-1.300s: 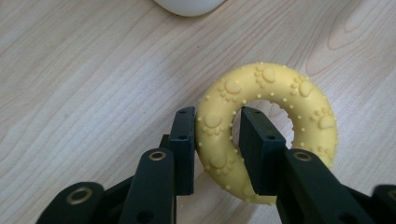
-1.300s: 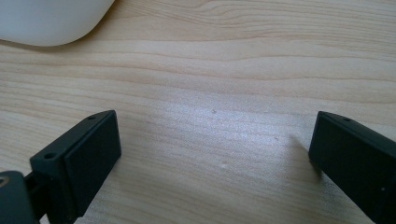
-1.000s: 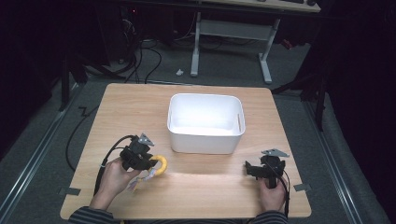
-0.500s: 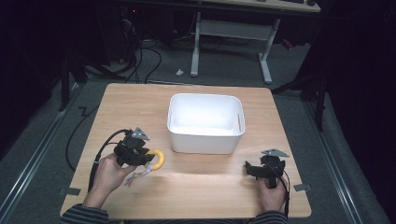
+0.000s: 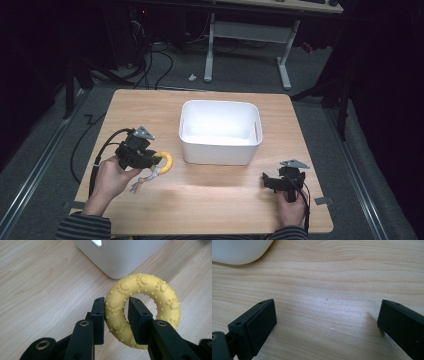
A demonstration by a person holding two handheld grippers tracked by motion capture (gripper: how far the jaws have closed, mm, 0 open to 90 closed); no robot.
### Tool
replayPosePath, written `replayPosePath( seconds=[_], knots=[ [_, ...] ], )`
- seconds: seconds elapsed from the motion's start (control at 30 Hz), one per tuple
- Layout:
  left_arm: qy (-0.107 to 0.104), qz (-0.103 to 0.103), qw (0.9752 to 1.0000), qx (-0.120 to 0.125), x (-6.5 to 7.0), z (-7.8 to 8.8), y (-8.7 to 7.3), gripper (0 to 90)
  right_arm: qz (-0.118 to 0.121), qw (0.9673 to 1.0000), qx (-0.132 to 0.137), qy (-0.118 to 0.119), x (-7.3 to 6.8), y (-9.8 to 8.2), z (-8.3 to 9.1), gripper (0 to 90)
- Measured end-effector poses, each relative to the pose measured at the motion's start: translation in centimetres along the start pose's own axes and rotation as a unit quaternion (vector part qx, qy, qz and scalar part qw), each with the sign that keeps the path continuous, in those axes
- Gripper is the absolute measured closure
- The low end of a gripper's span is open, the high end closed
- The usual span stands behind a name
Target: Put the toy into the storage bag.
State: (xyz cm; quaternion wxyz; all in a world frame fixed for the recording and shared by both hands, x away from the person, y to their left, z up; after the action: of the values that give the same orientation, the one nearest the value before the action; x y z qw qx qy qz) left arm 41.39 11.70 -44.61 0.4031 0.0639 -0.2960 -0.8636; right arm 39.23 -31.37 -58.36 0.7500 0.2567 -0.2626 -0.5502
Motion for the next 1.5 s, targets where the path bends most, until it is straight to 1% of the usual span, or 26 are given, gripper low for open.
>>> replayPosePath(
  seconds=[0.03,0.1,0.13,0.2,0.27,0.3,0.33,0.37,0.47,0.5,0.53,0.57,0.67,0.7,0.77,0.8,0.9,1.1,1.13,1.17,1.23,1.37,1.4,1.43,1.5],
  knots=[
    [0.0,0.0,1.0,0.0,0.0,0.0,0.0,67.5,0.0,1.0,0.0,0.0,0.0,0.0,0.0,2.0],
    [0.0,-0.001,1.0,0.002,0.0,0.3,0.4,67.5,0.0,1.0,0.0,0.0,0.0,0.0,0.0,2.0],
    [-0.001,0.0,1.0,0.005,-0.1,0.6,1.0,67.5,0.0,1.0,0.0,0.0,0.0,0.0,0.0,2.0],
    [-0.001,0.0,1.0,0.005,-0.2,0.7,1.2,67.5,0.0,1.0,0.0,0.0,0.0,0.0,0.0,2.0],
    [0.003,0.0,1.0,0.005,-0.4,1.1,2.0,67.5,0.0,1.0,0.0,0.0,0.0,0.0,0.0,2.0],
    [0.003,0.0,1.0,0.005,-0.4,1.1,2.0,67.5,0.0,1.0,0.0,0.0,0.0,0.0,0.0,2.0],
    [0.007,0.0,1.0,0.005,-0.5,1.4,2.5,67.5,0.0,1.0,0.0,0.0,0.0,0.0,0.0,2.0],
    [0.007,0.0,1.0,0.005,-0.5,1.4,2.5,67.5,0.0,1.0,0.0,0.0,0.0,0.0,0.0,2.0],
    [0.007,-0.001,0.9999,0.007,-0.6,1.9,3.2,67.6,0.0,1.0,0.0,0.0,0.0,0.0,0.0,2.0],
    [0.008,0.001,1.0,0.006,-0.7,2.1,3.4,67.6,0.0,1.0,0.0,0.0,0.0,0.0,0.0,2.0],
    [0.005,0.005,0.9999,0.009,-0.8,2.3,3.9,67.6,0.0,1.0,0.0,0.0,0.0,0.0,0.0,2.0],
    [0.005,0.005,0.9999,0.009,-0.8,2.3,3.9,67.6,0.0,1.0,0.0,0.0,0.0,0.0,0.0,2.0],
    [0.007,0.006,0.9999,0.011,-1.0,2.6,4.5,67.6,0.0,1.0,0.0,0.0,0.0,0.0,0.0,2.0],
    [0.008,0.007,0.9999,0.011,-1.1,2.6,4.7,67.6,0.0,1.0,0.0,-0.001,0.0,0.0,0.0,2.0],
    [0.0,0.008,0.9999,0.012,-0.9,2.6,5.1,67.6,0.0,1.0,0.0,0.0,0.0,0.0,0.0,2.0],
    [0.006,0.004,0.9999,0.011,-0.9,2.6,5.6,67.6,0.0,1.0,0.0,-0.001,0.0,0.0,0.0,2.0],
    [0.007,0.001,0.9999,0.009,-0.7,2.6,6.0,67.6,-0.001,1.0,-0.001,-0.001,0.0,0.0,0.0,2.0],
    [0.009,-0.003,0.9998,0.016,-0.8,2.7,7.1,67.5,0.0,1.0,0.0,-0.001,0.0,0.0,0.0,2.0],
    [0.009,-0.003,0.9998,0.018,-0.8,2.8,7.5,67.5,-0.001,1.0,0.001,-0.001,0.0,0.0,0.0,2.0],
    [0.009,-0.003,0.9998,0.018,-0.8,2.8,7.5,67.6,-0.001,1.0,0.001,-0.001,0.0,0.0,0.0,2.0],
    [0.0,0.001,0.9998,0.021,-0.6,2.7,7.9,67.6,-0.001,1.0,0.0,-0.001,0.0,0.0,0.0,2.0],
    [0.0,0.001,0.9998,0.019,-0.7,2.5,8.6,67.6,-0.002,1.0,0.001,-0.001,0.0,0.0,0.0,2.0],
    [-0.001,0.001,0.9998,0.019,-0.6,2.5,9.0,67.6,-0.002,1.0,0.0,-0.001,0.0,0.0,0.0,2.0],
    [-0.001,0.001,0.9998,0.019,-0.6,2.5,9.0,67.6,-0.002,1.0,0.0,-0.001,0.0,0.0,0.0,2.0],
    [-0.007,0.006,0.9997,0.023,-0.5,2.4,9.4,67.6,-0.002,1.0,0.0,-0.001,0.0,0.0,0.0,2.0]
  ],
)
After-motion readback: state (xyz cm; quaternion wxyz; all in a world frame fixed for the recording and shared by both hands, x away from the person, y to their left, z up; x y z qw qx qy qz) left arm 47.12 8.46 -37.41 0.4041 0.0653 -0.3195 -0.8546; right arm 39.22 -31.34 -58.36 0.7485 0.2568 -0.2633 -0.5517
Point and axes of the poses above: each handheld gripper's, and its own axes: z roughly backward along the jaws, y roughly out of its top, x roughly to its right, the point moved 7 cm from there along -z, roughly forward along the jaws, and after that the axes turned 8 degrees about z, right-handed, at the moved point
